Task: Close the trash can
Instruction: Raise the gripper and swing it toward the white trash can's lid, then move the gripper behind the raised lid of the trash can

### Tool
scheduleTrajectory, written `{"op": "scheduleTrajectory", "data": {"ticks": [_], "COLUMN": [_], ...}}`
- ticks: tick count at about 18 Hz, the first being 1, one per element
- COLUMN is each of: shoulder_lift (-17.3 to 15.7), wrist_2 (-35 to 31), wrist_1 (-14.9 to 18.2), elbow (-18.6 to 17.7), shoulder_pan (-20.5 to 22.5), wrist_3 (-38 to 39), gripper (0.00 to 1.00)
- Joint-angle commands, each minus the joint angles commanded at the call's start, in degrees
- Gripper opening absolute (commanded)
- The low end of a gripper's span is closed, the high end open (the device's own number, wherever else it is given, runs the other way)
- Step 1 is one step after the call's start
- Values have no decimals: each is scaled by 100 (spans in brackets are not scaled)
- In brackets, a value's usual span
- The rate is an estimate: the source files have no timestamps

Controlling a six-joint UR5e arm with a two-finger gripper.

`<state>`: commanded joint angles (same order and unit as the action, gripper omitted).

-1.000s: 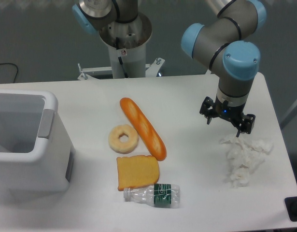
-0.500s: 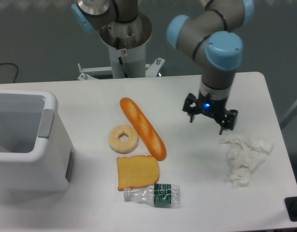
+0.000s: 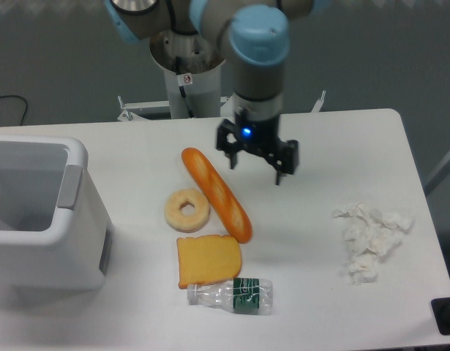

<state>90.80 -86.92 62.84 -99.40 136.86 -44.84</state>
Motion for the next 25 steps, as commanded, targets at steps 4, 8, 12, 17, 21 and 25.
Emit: {"op": "scheduleTrajectory", "data": {"ticks": [4, 8, 12, 17, 21, 25], "shoulder_lift": [-527, -1019, -1231, -1143, -977, -617], "wrist_2": [193, 483, 878, 1361, 1441, 1433], "wrist_1": [0, 9, 18, -26, -316, -334], "elbow": [-9, -35, -35, 26, 96, 403], "shoulder_pan": [-501, -1169, -1653, -2215, -2593, -2927], "wrist_3": [755, 1232, 1731, 2102, 2480, 2699], "gripper": [100, 100, 100, 100, 100, 100]}}
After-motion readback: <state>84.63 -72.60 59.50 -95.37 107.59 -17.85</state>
